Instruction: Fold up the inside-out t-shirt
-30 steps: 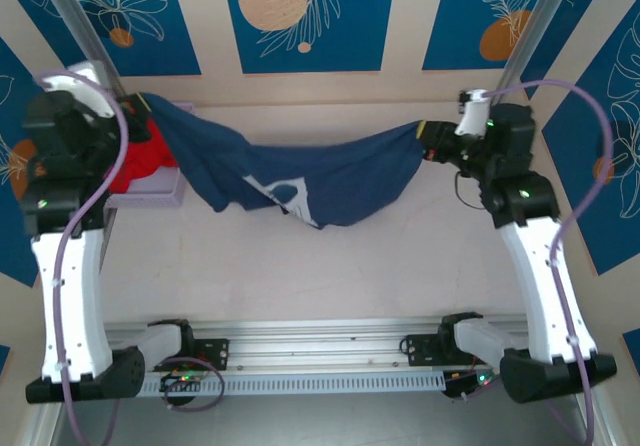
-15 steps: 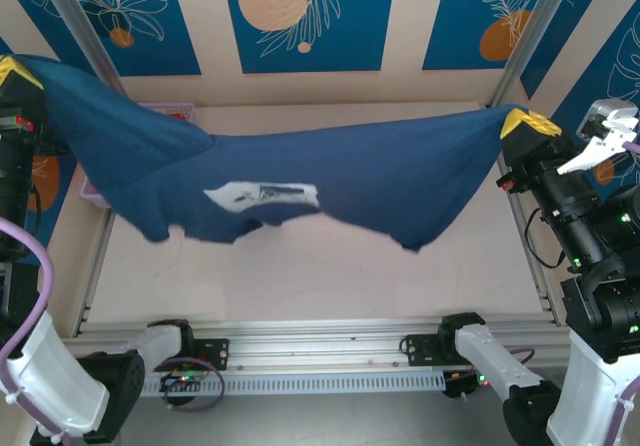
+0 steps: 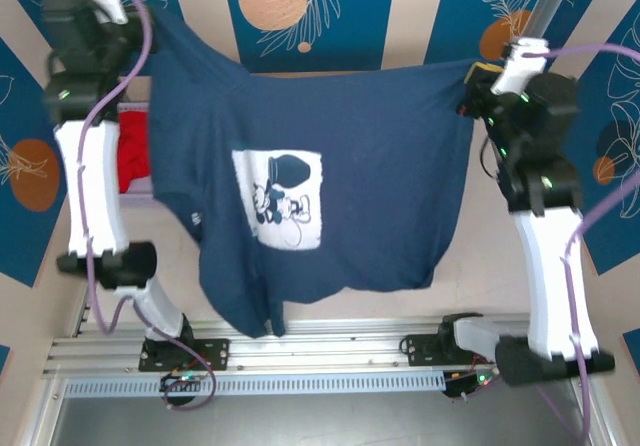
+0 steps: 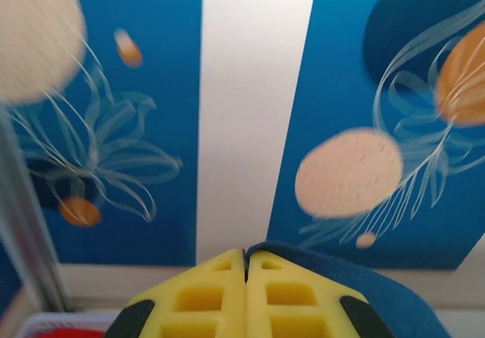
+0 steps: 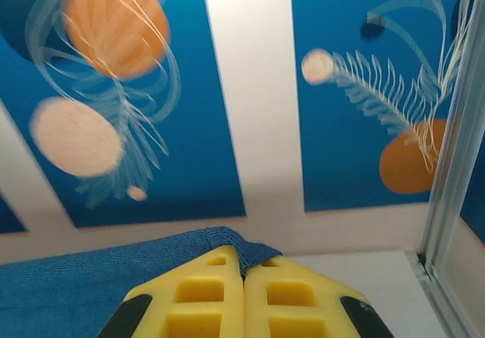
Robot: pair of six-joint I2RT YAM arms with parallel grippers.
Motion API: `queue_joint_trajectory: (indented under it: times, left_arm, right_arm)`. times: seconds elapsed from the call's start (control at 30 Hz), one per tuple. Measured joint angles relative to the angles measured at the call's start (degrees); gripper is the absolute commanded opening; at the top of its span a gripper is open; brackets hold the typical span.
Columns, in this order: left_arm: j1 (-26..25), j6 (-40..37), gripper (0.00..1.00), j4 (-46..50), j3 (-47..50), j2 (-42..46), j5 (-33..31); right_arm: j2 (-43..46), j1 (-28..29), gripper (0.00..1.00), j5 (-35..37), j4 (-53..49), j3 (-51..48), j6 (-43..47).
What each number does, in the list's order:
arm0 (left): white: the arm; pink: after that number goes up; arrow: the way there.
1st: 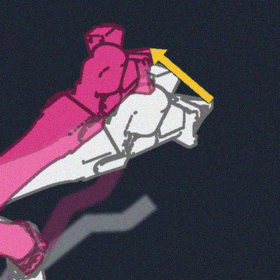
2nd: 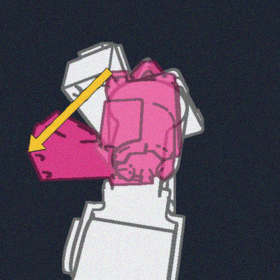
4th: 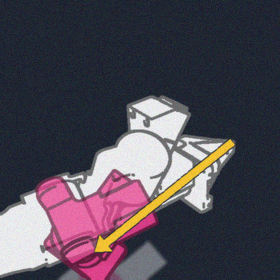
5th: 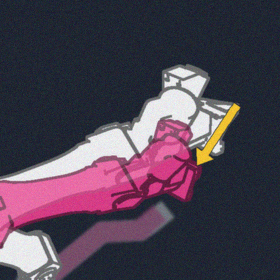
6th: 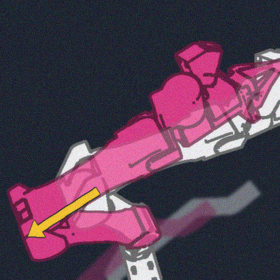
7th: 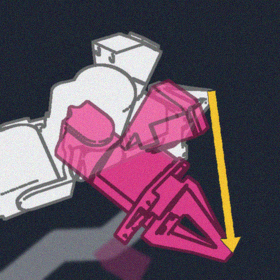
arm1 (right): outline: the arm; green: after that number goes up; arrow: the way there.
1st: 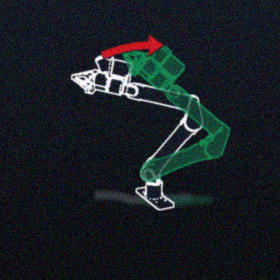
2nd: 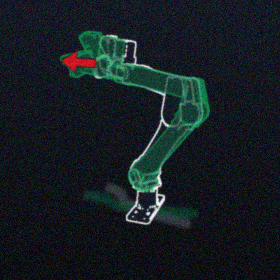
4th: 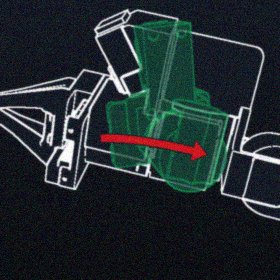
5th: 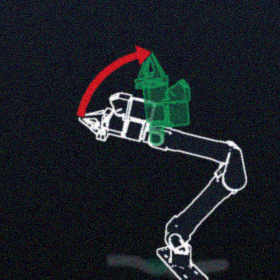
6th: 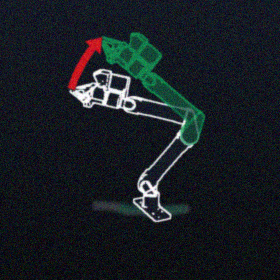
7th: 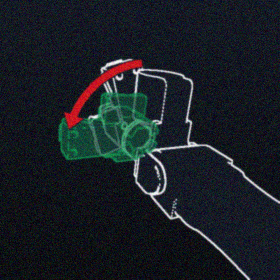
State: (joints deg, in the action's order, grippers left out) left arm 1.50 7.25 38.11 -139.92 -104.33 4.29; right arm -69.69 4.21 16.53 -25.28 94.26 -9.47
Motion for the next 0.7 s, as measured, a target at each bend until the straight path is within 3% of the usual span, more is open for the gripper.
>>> queue_joint_trajectory:
  times: [0.07,0.1,0.17,0.27,0.33,0.43,0.53,0.7]
  left_arm:
    - [-0.7,0.4,0.02,-1.6,-1.0,-8.0,0.6]
    - [-1.0,0.8,0.08,-2.1,-2.9,-13.0,0.9]
    - [-1.7,1.3,0.35,-2.9,-9.8,-24.1,1.5]
    - [-2.5,2.9,0.57,-3.5,-21.9,-40.0,1.7]
    - [-2.8,4.4,0.65,-2.6,-21.2,-44.1,1.7]
    - [-3.1,6.6,0.71,-0.9,-15.1,-43.5,1.6]
    - [-3.5,8.8,0.75,-0.1,-4.3,-36.5,1.4]
    - [-8.3,12.8,0.76,-6.7,32.6,-7.3,1.6]
  right_arm:
    - [-7.3,-1.0,0.0,0.0,4.1,-1.4,0.3]
    - [-12.0,-1.4,0.03,0.0,6.1,-1.4,0.4]
    - [-21.6,-2.2,0.16,-0.1,8.9,0.3,0.2]
    - [-38.9,-3.5,0.32,-0.6,5.0,11.9,-1.2]
    - [-47.2,-4.3,0.41,-1.1,1.5,18.5,-1.9]
    - [-49.5,-4.6,0.46,-2.0,-5.0,17.8,-3.1]
    - [-41.0,-3.7,0.54,-3.6,-6.3,5.2,-5.6]
    - [-18.5,1.9,0.56,-5.4,-9.2,-21.1,-11.2]
